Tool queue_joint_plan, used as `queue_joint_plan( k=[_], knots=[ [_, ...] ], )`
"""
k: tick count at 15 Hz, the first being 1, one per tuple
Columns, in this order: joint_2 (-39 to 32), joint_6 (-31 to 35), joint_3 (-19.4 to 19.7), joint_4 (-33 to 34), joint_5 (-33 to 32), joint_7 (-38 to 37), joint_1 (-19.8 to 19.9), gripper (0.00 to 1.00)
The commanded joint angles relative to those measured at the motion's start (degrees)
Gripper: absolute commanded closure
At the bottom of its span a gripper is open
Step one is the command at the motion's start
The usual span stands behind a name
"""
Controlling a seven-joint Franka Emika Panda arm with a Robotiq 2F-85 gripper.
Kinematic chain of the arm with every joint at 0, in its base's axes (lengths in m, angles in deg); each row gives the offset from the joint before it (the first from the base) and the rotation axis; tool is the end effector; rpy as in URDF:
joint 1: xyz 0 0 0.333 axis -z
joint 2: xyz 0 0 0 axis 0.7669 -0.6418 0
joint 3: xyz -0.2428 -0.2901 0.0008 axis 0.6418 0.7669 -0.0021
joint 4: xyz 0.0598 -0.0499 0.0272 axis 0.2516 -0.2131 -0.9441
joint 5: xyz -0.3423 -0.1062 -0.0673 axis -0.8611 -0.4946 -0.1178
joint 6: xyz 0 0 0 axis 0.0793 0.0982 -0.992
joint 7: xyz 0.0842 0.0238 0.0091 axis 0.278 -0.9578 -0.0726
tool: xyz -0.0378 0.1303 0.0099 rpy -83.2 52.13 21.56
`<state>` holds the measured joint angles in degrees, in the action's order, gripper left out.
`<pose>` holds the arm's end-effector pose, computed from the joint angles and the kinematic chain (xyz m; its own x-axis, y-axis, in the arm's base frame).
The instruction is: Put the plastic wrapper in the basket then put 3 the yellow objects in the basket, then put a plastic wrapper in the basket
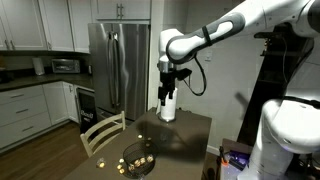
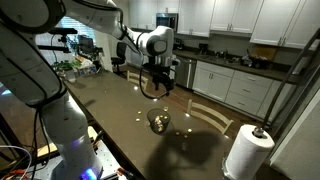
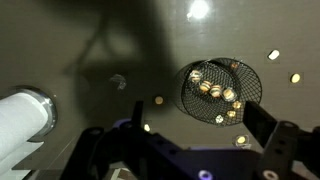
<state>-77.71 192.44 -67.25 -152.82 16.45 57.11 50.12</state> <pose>0.4309 -0.0340 0.4776 0.9977 -0.0470 -0.0498 -0.0443 -0.9976 0.0523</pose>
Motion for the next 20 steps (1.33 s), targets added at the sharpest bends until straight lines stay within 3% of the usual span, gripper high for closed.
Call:
queue_joint_plan(
  k=[1,11,20],
  knots=[
    [-5.70,4.88,-0.10,1.76,-0.34,3.29,0.90,0.00],
    [-20.53,14.35,2.58,5.14,0.82,5.12,4.17,0.00],
    [-35.16,19.22,2.02,10.71,8.30,14.04,10.28,0.00]
  ],
)
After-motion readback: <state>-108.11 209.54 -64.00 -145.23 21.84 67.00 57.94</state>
